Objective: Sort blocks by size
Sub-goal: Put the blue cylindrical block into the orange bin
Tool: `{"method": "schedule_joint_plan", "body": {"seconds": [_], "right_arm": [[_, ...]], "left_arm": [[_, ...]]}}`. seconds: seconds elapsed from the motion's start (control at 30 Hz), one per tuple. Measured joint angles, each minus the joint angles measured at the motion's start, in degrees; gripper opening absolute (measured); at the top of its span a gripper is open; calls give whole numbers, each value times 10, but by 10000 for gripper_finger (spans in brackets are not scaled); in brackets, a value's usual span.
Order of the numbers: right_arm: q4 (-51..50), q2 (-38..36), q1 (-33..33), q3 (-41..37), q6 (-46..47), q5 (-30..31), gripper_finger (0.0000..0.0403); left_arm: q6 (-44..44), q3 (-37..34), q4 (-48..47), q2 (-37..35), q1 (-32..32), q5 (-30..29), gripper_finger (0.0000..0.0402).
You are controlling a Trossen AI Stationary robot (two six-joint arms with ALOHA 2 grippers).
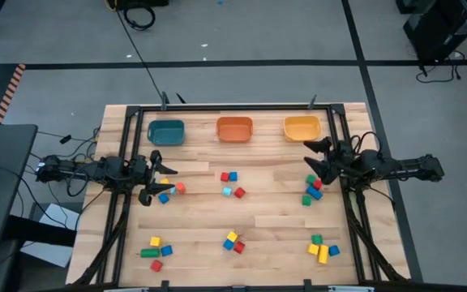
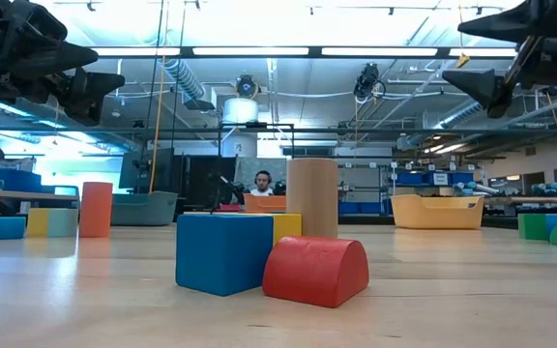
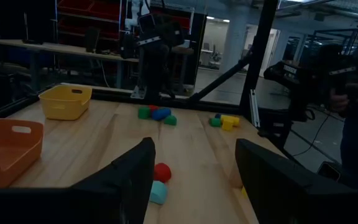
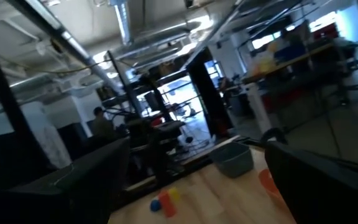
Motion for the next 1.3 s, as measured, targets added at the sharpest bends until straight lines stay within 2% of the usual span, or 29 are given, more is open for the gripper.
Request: {"method": "schedule_joint_plan", "body": {"seconds": [0.27, 0.4, 0.57, 0.7, 1.0, 1.13, 1.3], "right_arm": [[26, 0, 0, 1, -26, 15, 389], [-15, 4, 0, 37, -25, 15, 382], [-231, 51, 1, 155, -71, 12, 378], [-428, 129, 1, 274, -52, 11, 378], [-765, 338, 1, 469, 143, -1, 374], [-862, 414, 1, 507, 236, -40, 364], [-912, 472, 19, 509, 335, -91, 346]], "left_arm": [[0, 0, 0, 0, 0, 0, 231], [0, 0, 0, 0, 0, 0, 231], [0, 0, 0, 0, 0, 0, 231], [0, 0, 0, 0, 0, 0, 231], [0, 0, 0, 0, 0, 0, 231], [0, 0, 0, 0, 0, 0, 231], [0, 0, 0, 0, 0, 0, 231]]}}
